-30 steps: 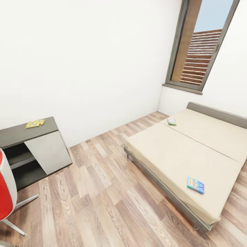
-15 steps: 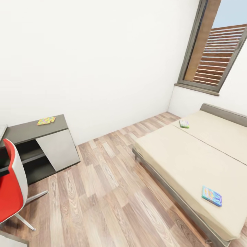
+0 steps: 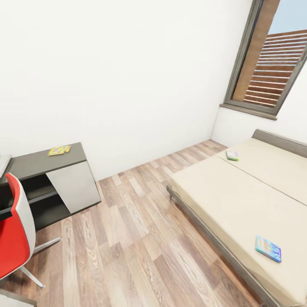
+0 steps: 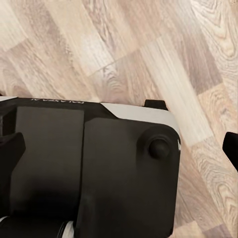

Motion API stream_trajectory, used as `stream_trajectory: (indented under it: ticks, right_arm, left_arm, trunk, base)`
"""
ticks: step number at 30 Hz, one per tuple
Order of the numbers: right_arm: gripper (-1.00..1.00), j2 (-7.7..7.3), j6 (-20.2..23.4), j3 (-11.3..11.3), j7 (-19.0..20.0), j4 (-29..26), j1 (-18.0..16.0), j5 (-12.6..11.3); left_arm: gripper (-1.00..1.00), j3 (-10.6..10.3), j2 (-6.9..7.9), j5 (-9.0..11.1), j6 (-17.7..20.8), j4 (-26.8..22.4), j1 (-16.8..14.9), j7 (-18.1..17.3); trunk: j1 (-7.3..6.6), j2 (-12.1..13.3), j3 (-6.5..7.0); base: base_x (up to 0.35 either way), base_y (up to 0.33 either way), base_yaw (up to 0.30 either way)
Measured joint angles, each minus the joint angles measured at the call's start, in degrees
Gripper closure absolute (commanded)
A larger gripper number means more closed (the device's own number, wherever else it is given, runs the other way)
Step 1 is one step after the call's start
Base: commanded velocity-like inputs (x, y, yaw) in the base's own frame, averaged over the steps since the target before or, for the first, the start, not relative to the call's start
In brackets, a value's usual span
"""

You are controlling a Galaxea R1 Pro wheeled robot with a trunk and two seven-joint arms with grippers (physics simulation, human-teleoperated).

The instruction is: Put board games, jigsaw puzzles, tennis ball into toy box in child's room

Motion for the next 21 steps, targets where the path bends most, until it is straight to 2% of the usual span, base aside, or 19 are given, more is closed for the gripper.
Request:
stream_trajectory:
  ticks: [8, 14, 21]
  right_arm:
    - [-1.00, 0.03, 0.04, 0.04, 0.00, 0.04, -0.01, 0.00]
    - [-1.00, 0.06, 0.05, 0.08, -0.02, 0.06, -0.01, 0.00]
    - [-1.00, 0.30, 0.05, 0.08, -0.01, 0.07, -0.01, 0.05]
  left_arm:
    - [-1.00, 0.00, 0.00, -0.05, -0.09, 0.02, 0.02, -0.03]
    - [-1.00, 0.00, 0.00, -0.01, -2.11, 0.92, 0.03, -0.02]
    - [-1.00, -0.02, 0.00, -0.06, -2.66, 1.54, 0.03, 0.01]
  trunk:
    - [-0.01, 0.00, -0.17]
    - [-0.02, 0.00, -0.31]
    - [-0.02, 0.00, -0.48]
  base:
    - [0.236, -0.014, 0.243]
    - [0.280, -0.147, 0.269]
    - [0.281, -0.125, 0.272]
